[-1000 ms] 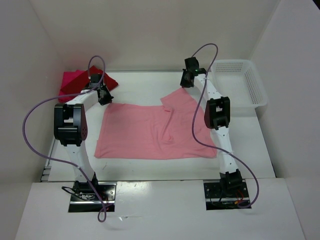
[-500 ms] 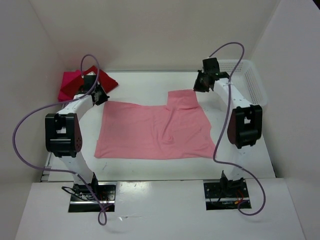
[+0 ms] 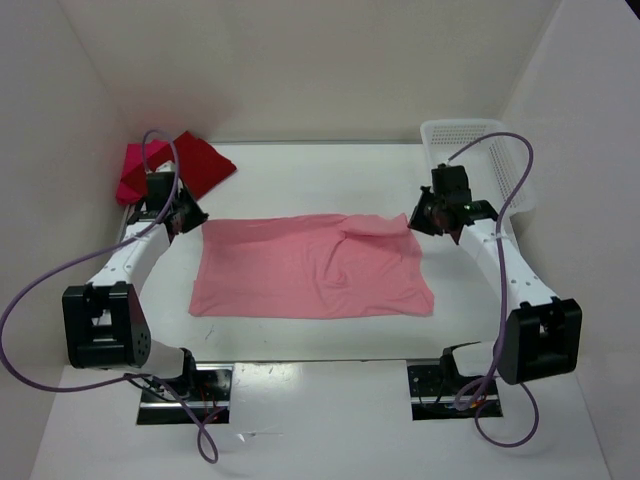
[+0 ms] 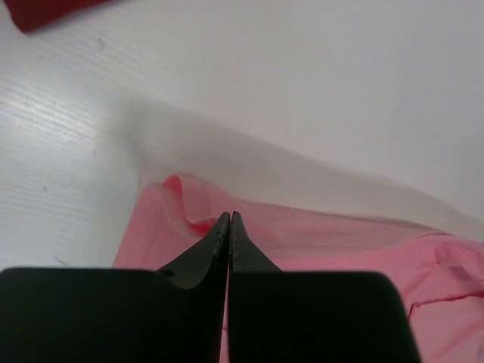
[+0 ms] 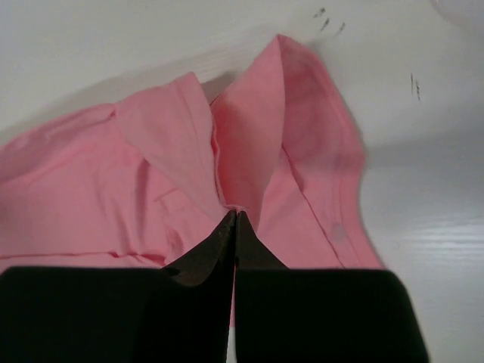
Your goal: Fold and stack the t-shirts
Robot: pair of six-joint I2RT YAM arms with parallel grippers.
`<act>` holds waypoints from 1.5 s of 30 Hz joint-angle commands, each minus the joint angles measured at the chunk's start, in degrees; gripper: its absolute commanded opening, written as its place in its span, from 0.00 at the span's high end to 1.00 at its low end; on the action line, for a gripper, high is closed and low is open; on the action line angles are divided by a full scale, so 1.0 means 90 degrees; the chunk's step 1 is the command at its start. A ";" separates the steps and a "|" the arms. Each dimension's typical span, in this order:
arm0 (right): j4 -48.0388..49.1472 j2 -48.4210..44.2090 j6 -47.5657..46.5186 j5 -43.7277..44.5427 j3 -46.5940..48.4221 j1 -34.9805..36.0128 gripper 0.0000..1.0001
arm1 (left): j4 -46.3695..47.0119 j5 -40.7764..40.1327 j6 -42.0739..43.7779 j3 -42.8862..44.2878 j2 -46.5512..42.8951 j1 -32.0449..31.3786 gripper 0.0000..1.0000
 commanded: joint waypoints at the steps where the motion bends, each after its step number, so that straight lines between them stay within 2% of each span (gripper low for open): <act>1: -0.0534 -0.0469 0.0081 0.0208 -0.0407 -0.0037 1.00 | -0.0274 0.0165 0.0123 -0.0340 -0.0293 0.0218 1.00; 4: -0.0896 -0.0811 0.0149 0.0208 -0.0535 -0.0037 1.00 | -0.0430 0.0253 0.0182 -0.0536 -0.0528 0.0481 1.00; 9: -0.1434 -0.0871 0.0217 0.0267 -0.0145 -0.0037 0.98 | -0.0743 0.0478 0.0182 -0.0672 -0.0743 0.0619 1.00; 13: -0.1912 -0.0871 0.0217 -0.0259 -0.0212 -0.0116 0.95 | -0.0880 0.0615 0.0182 -0.0731 -0.0743 0.0765 1.00; 24: -0.2811 -0.1524 0.0335 -0.0026 -0.0486 -0.0116 0.92 | -0.1076 0.0615 0.0105 -0.0925 -0.0830 0.0883 0.99; 25: -0.2724 -0.1525 0.0335 -0.0084 -0.0554 -0.0116 0.91 | -0.1076 0.0615 0.0036 -0.0926 -0.0947 0.0883 0.99; 28: -0.2285 -0.1350 0.0335 -0.0445 -0.0554 -0.0057 0.88 | -0.1163 0.0362 -0.0159 -0.1072 -0.1163 0.0941 0.86; 32: -0.1358 -0.0989 0.0266 -0.0826 -0.0622 0.0138 0.87 | -0.1232 -0.0147 -0.0306 -0.1073 -0.1525 0.1009 0.81; 36: -0.0149 -0.0549 0.0324 -0.0760 -0.0691 0.0489 0.94 | -0.0910 0.0321 -0.0306 -0.0985 -0.1398 0.1009 0.81; 40: 0.0507 0.0415 0.0325 -0.0302 -0.0340 0.0957 0.96 | -0.0393 0.0712 -0.0325 -0.1130 -0.1077 0.0571 0.79; 41: 0.0625 0.0622 0.0325 -0.0241 -0.0272 0.1123 0.95 | -0.0199 0.0780 -0.0326 -0.1131 -0.0979 0.0473 0.79; 42: 0.0781 0.0846 0.0257 -0.0241 -0.0107 0.1192 0.86 | -0.0110 0.0897 -0.0422 -0.1131 -0.0881 0.0250 0.77; 43: 0.0889 0.1245 0.0256 -0.0105 -0.0047 0.1270 0.82 | -0.0041 0.0898 -0.0423 -0.1131 -0.0638 0.0141 0.77; 45: 0.1036 0.1608 0.0198 -0.0027 0.0215 0.1398 0.79 | 0.0038 0.0985 -0.0589 -0.1073 -0.0412 -0.0035 0.77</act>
